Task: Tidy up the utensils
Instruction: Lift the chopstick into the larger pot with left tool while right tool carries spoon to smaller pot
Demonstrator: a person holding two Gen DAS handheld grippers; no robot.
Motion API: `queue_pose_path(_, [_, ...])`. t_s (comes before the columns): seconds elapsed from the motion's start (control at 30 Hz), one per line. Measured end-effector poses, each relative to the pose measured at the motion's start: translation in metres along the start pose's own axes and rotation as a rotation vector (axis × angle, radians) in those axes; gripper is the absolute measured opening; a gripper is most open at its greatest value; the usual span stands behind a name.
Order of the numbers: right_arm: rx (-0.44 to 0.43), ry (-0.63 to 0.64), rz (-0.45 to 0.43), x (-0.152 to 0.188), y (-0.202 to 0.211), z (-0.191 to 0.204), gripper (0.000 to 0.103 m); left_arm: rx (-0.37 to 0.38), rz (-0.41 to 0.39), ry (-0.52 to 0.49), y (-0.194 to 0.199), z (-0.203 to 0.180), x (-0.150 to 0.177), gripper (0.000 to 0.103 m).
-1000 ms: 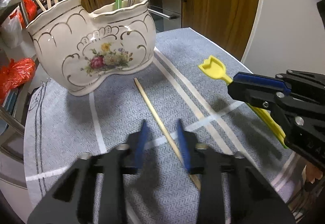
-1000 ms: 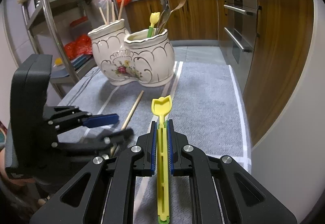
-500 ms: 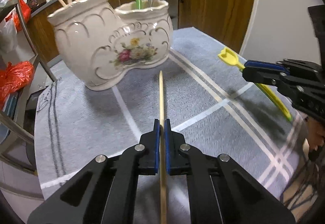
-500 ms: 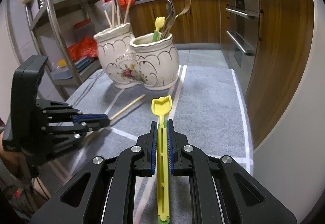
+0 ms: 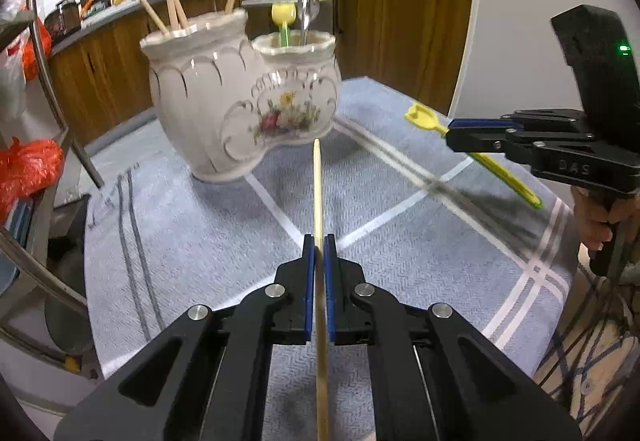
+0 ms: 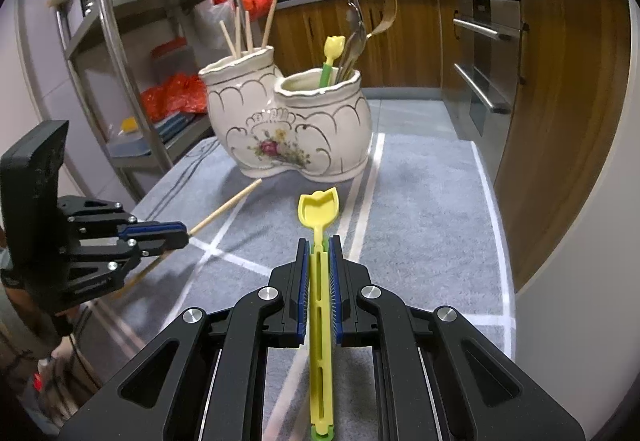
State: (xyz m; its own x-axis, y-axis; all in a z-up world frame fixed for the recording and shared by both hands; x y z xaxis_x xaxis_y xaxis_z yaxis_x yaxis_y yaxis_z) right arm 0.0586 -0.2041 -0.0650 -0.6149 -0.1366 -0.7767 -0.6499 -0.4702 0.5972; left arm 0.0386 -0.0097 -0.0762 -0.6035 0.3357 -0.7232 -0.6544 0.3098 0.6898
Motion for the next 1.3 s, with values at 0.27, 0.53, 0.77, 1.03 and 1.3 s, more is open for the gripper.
queue_pose_path(0.27, [0.029, 0.011, -0.066, -0.03, 0.003, 0.002, 0.011, -0.02, -0.18, 0.026, 0.032, 0.019, -0.027, 0.004])
queue_pose_path(0.53, [0.039, 0.025, -0.186, -0.079, 0.006, 0.005, 0.011, -0.047, -0.375, 0.106, 0.051, 0.052, -0.078, 0.004])
queue_pose_path(0.77, [0.007, -0.027, -0.277, -0.11, -0.003, -0.001, 0.011, -0.023, -0.549, 0.287, 0.046, 0.096, -0.12, 0.004])
queue_pose_path(1.03, [-0.111, -0.187, -0.316, -0.132, -0.025, -0.022, 0.011, -0.046, -0.697, 0.42, 0.026, 0.119, -0.139, 0.004])
queue_pose_path(1.3, [-0.128, -0.209, -0.332, -0.137, -0.038, -0.02, 0.01, -0.157, -0.744, 0.387, 0.004, 0.117, -0.151, 0.004])
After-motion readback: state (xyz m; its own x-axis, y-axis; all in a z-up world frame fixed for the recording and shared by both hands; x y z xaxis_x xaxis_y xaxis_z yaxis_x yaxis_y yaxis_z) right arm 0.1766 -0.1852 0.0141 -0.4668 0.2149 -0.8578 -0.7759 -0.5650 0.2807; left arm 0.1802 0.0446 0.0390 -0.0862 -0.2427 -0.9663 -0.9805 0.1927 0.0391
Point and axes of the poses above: each gripper's, at about its wrist camera, not at the fingertips, and y roughly against the way its jaws point, z to its left, x to its underside, the point moved 1 cm from there along -y, roughly the way its jaws point, and after that the axes turned 1 degree about -z, right-handed, at the moved point
